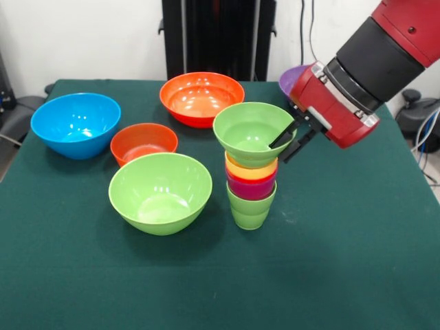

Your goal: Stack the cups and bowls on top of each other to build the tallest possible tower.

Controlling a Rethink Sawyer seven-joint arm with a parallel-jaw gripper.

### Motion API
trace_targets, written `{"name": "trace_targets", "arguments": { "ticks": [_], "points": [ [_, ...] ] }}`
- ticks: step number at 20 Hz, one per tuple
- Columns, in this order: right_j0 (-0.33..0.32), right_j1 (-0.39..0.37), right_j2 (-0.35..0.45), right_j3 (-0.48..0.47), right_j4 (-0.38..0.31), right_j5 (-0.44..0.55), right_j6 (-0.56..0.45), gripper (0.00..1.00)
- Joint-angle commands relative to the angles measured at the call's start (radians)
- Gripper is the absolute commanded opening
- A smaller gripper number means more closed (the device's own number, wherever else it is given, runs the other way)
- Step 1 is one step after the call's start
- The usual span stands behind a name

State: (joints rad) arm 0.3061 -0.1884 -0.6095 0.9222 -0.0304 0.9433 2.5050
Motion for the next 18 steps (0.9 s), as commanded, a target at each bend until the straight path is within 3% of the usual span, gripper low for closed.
{"name": "trace_targets", "arguments": {
  "ticks": [1, 18],
  "points": [
    [0.009, 0.008, 0.068, 0.107, -0.055, -0.052, 0.038, 0.00],
    [0.004, 0.013, 0.067, 0.089, -0.038, -0.019, 0.046, 0.00]
  ]
}}
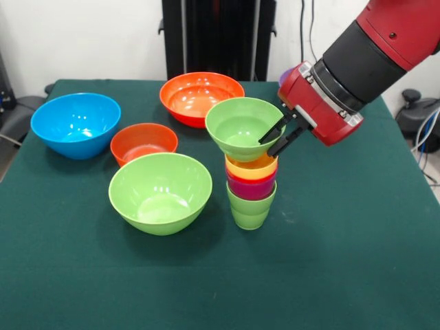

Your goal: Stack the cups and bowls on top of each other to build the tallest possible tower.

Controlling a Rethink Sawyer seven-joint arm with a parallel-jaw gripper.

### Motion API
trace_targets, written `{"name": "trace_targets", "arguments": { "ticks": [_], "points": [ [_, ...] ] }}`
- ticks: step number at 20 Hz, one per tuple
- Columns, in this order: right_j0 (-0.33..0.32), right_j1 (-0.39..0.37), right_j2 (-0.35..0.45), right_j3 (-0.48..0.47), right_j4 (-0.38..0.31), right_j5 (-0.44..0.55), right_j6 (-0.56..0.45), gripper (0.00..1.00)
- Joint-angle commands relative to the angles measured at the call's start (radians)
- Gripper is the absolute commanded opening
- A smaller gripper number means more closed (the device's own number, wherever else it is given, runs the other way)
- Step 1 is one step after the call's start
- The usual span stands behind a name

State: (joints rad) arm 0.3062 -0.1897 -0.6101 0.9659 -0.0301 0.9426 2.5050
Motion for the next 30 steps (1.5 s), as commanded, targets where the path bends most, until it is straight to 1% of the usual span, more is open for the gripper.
{"name": "trace_targets", "arguments": {
  "ticks": [1, 10, 14, 30],
  "points": [
    [0.004, 0.016, 0.068, 0.042, -0.037, -0.017, 0.048, 0.00],
    [0.001, 0.034, 0.066, -0.003, -0.023, 0.015, 0.062, 0.00],
    [0.005, 0.030, 0.068, 0.007, -0.021, 0.010, 0.068, 0.00],
    [0.005, 0.042, 0.065, -0.011, -0.017, 0.022, 0.076, 0.00]
  ]
}}
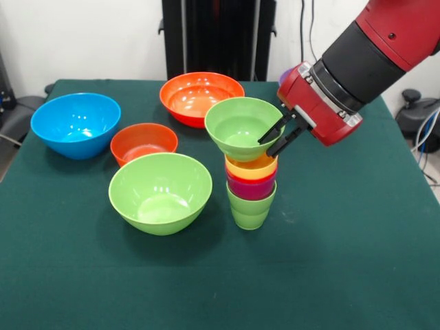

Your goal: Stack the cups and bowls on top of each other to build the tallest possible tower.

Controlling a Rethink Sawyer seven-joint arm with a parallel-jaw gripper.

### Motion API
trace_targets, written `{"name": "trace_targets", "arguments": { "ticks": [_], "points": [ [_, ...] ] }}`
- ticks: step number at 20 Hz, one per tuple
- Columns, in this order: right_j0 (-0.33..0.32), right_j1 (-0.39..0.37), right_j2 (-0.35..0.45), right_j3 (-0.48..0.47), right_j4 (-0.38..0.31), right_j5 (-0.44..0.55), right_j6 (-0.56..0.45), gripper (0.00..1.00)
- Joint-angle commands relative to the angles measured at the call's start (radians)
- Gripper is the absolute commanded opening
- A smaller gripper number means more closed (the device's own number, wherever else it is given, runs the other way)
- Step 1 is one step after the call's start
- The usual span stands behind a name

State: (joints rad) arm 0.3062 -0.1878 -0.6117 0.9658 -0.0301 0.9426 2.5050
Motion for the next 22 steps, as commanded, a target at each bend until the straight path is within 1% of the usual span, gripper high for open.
{"name": "trace_targets", "arguments": {
  "ticks": [1, 4, 22],
  "points": [
    [0.003, 0.039, 0.066, -0.010, -0.019, 0.020, 0.072, 0.00],
    [0.004, 0.034, 0.068, -0.002, -0.019, 0.013, 0.072, 0.00],
    [-0.001, 0.037, 0.071, -0.019, -0.008, 0.034, 0.076, 0.00]
  ]
}}
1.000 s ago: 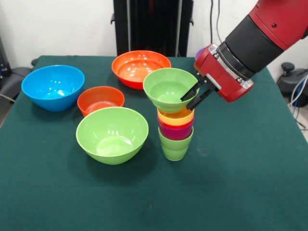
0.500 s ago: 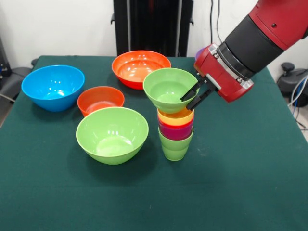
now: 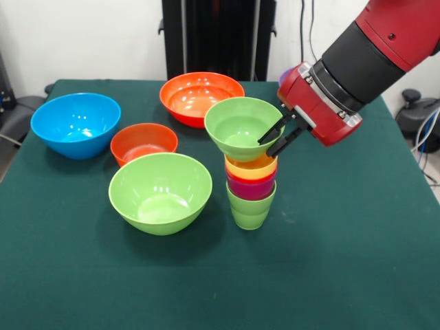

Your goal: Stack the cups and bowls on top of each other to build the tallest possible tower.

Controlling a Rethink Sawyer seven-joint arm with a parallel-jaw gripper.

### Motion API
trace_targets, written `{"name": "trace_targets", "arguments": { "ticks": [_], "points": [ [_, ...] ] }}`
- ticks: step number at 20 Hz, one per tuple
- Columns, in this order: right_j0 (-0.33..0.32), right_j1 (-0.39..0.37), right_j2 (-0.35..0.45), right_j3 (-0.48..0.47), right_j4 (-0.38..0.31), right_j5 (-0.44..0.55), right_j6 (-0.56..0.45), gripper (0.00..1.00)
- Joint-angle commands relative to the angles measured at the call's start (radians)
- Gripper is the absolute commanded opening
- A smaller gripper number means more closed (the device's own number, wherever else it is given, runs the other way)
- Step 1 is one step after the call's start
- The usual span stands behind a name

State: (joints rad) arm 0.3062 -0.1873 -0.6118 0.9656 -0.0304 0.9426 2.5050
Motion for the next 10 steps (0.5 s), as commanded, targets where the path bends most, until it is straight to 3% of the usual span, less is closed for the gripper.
{"name": "trace_targets", "arguments": {
  "ticks": [1, 10],
  "points": [
    [-0.002, 0.037, 0.069, -0.023, -0.008, 0.037, 0.076, 0.00],
    [0.001, 0.041, 0.071, -0.029, -0.006, 0.052, 0.075, 0.00]
  ]
}}
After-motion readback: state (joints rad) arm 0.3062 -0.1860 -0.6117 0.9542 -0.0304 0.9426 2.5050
